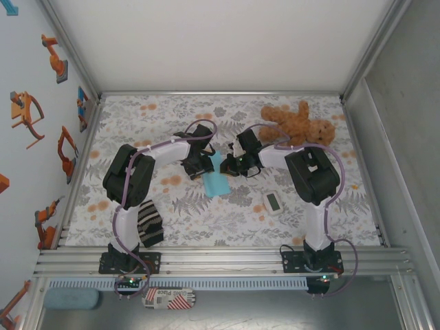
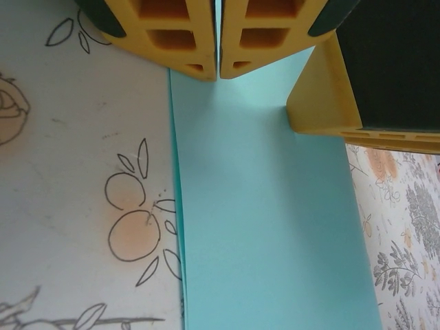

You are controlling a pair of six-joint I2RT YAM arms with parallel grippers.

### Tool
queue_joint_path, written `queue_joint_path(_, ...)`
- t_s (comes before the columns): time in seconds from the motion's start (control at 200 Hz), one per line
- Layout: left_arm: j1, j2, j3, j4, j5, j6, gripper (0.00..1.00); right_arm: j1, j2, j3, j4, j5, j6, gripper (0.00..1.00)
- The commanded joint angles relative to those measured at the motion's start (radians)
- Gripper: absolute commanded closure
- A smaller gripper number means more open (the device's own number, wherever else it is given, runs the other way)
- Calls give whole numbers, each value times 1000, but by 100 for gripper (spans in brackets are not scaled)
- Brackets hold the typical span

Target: Fold a paper plane with a square sheet of paper (pick it up from the middle)

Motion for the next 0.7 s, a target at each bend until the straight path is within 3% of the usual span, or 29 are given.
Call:
queue_joint_path(0.0, -9, 319, -143, 57, -16, 42, 53, 8, 39, -5, -109, 72, -43, 91)
queue_joint_path(0.481, 46, -123, -83, 84, -9, 75, 49, 30, 73, -2, -220, 197, -72, 92)
queue_joint_path(0.696, 71, -321, -207, 263, 67, 54, 62, 47, 92, 13, -227, 214, -50, 93)
